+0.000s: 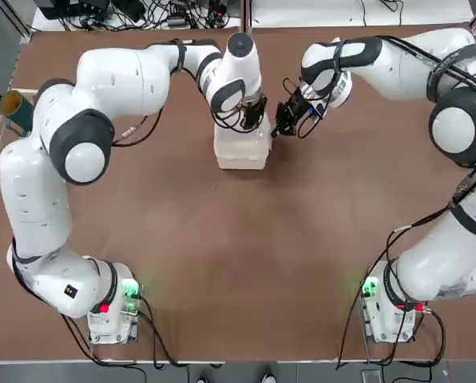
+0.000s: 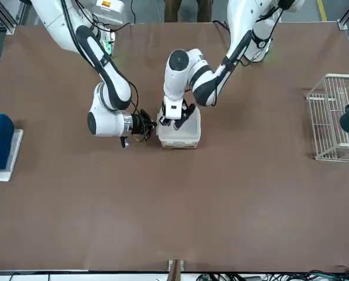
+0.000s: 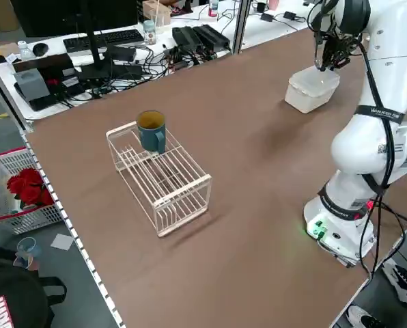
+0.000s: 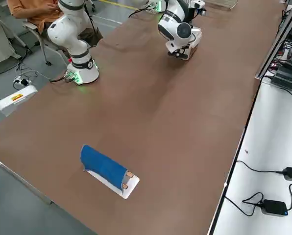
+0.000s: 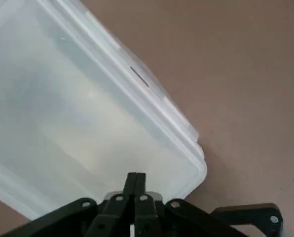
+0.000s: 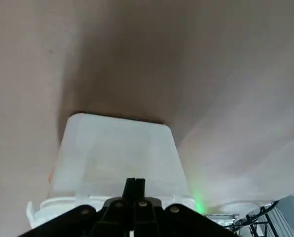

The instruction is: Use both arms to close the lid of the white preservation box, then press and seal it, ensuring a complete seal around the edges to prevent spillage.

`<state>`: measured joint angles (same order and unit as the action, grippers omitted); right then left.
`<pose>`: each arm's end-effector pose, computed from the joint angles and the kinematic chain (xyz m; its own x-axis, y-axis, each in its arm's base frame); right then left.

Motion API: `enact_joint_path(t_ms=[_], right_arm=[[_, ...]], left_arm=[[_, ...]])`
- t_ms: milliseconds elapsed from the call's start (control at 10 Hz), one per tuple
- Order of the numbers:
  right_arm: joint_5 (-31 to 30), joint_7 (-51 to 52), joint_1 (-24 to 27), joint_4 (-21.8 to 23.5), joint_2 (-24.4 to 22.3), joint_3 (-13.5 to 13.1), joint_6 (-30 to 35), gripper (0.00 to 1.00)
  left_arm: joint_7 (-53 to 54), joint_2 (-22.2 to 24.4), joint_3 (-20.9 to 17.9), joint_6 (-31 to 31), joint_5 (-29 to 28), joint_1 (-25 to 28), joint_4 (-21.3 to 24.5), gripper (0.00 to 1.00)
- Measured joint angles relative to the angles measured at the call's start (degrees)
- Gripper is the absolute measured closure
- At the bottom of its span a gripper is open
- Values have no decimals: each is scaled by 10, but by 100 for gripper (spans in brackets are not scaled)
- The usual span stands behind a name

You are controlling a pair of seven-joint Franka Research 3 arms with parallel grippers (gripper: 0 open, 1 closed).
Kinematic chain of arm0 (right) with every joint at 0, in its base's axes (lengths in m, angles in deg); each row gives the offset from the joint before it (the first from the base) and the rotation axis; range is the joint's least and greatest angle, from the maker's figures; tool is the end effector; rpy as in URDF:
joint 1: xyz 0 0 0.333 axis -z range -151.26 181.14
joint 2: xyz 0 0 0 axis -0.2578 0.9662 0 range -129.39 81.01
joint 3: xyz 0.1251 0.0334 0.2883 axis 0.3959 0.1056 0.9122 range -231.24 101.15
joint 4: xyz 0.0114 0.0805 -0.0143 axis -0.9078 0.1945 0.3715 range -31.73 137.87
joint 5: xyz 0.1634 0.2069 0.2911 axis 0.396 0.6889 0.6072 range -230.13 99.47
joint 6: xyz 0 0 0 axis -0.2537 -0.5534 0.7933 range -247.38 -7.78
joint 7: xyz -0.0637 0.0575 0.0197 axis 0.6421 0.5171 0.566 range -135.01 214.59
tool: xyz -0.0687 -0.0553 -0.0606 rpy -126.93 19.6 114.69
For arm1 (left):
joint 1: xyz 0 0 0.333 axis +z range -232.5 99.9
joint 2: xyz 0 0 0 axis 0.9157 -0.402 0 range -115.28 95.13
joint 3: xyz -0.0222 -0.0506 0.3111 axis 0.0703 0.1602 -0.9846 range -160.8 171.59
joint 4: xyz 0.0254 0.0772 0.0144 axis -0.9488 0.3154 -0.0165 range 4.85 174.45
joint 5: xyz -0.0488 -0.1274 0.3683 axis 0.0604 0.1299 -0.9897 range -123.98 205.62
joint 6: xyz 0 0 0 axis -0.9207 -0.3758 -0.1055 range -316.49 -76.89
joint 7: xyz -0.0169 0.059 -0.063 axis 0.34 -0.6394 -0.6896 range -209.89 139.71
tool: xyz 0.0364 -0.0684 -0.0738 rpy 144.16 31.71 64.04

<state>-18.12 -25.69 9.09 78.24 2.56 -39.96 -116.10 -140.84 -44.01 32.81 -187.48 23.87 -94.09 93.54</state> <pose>0.5011 0.3100 0.2286 0.1811 -0.7110 -0.6794 -0.9413 -0.3254 0.0896 0.4356 -0.5430 0.3108 0.7116 0.6992 -0.0695 0.6985 -0.6932 0.1776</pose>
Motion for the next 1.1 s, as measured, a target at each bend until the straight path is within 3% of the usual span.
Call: enact_joint_path(t_ms=[1100], right_arm=[[5, 0, -4, 4, -2, 0, -12, 99]], left_arm=[[0, -1, 0, 0, 0, 1, -2, 99]])
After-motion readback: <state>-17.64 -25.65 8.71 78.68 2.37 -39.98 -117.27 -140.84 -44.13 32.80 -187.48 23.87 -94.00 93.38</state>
